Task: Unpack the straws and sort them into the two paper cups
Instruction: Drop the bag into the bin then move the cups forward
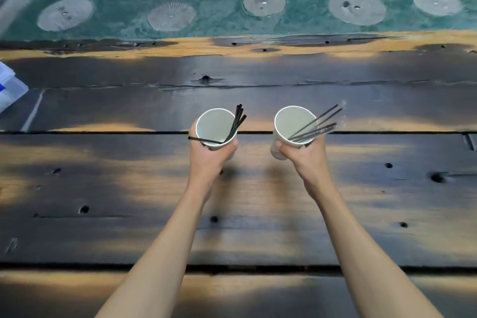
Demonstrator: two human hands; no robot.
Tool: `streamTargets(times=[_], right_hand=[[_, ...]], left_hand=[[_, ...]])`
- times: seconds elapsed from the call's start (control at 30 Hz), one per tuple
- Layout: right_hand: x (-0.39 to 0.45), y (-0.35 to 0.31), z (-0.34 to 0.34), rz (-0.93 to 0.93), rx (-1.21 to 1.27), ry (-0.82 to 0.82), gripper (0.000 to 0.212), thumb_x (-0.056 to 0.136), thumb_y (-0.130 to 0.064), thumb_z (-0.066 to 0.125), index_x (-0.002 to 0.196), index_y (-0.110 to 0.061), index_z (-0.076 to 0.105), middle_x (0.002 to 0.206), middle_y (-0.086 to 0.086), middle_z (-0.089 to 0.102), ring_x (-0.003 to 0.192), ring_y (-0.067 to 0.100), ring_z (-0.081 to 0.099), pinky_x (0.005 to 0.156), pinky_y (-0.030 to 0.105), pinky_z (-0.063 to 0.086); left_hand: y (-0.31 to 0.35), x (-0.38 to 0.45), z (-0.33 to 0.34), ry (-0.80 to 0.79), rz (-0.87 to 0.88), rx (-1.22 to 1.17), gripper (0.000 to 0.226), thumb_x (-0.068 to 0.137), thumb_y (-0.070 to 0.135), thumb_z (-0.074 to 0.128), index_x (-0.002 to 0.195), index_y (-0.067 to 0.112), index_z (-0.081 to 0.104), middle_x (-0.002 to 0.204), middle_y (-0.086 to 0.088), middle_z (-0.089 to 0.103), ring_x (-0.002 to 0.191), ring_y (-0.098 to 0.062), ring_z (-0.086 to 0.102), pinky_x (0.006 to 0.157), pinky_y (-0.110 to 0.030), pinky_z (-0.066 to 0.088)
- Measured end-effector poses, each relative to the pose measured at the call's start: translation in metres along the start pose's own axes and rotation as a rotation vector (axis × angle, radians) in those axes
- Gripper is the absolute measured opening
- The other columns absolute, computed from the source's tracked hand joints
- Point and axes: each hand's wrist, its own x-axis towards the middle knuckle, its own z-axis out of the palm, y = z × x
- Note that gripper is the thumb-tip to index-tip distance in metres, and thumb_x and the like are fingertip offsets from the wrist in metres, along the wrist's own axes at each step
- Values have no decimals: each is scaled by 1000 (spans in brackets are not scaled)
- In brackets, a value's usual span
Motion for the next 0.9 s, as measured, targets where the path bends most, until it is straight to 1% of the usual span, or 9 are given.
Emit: streamTargets(times=[0.07, 0.1, 0.2, 0.27, 0.47, 0.6, 0.67, 0.8, 0.9], right_hand=[[31, 5, 5, 3, -14, 9, 60, 69, -6, 84, 122, -5, 55, 109, 9, 69, 97, 16, 67, 83, 31, 57], [44, 9, 6, 3, -26, 10, 65, 67, -11, 85, 124, -7, 53, 112, 10, 69, 102, 19, 67, 89, 38, 57], [77, 20, 11, -1, -49, 22, 74, 66, -18, 87, 128, -13, 47, 116, 7, 66, 107, 21, 65, 95, 46, 55], [95, 30, 15, 12, -50, 34, 78, 65, -22, 88, 130, -17, 44, 119, 5, 65, 110, 19, 64, 97, 48, 53], [133, 54, 21, 3, -53, 43, 80, 67, -21, 88, 132, -17, 41, 125, 6, 61, 116, 20, 61, 100, 46, 52], [141, 67, 23, 1, -64, 47, 78, 68, -19, 86, 131, -17, 40, 125, 3, 60, 115, 14, 60, 98, 36, 52], [141, 73, 23, 9, -63, 52, 78, 68, -17, 86, 131, -18, 39, 125, 0, 59, 114, 11, 60, 96, 32, 51], [140, 77, 24, 34, -49, 36, 81, 67, -16, 85, 132, -24, 37, 128, -4, 57, 118, 12, 58, 102, 35, 49], [135, 76, 23, 63, -21, 16, 82, 71, -5, 83, 136, -20, 35, 131, -5, 54, 117, 3, 57, 99, 28, 50]], left_hand=[[-3, 29, 10, -10, 5, 7, 73, 72, -1, 84, 130, 17, 44, 115, 11, 60, 91, 18, 60, 76, -7, 48], [-5, 43, 13, -16, -1, 6, 76, 70, 3, 86, 132, 16, 44, 119, 7, 61, 97, 13, 60, 82, -11, 50], [-19, 80, 22, -29, -16, 20, 83, 64, 19, 89, 134, 17, 44, 130, -5, 61, 118, -12, 61, 104, -37, 50], [-30, 100, 27, -39, -11, 37, 85, 63, 25, 90, 135, 18, 46, 130, -4, 63, 120, -17, 61, 105, -46, 48], [-56, 137, 38, -66, -18, 42, 84, 65, 26, 89, 135, 26, 45, 125, 7, 65, 116, -9, 62, 103, -40, 50], [-65, 145, 38, -72, -9, 45, 82, 67, 22, 88, 135, 27, 43, 126, 8, 61, 116, -6, 59, 102, -31, 49], [-69, 146, 38, -83, 0, 50, 80, 67, 21, 88, 133, 28, 43, 127, 7, 60, 117, -6, 59, 102, -31, 49], [-70, 146, 39, -96, -3, 45, 81, 67, 21, 88, 133, 29, 43, 128, 8, 60, 118, -6, 58, 106, -34, 48], [-68, 146, 39, -118, -11, 51, 85, 66, 23, 89, 135, 30, 41, 130, 8, 59, 121, -7, 57, 108, -39, 46]])
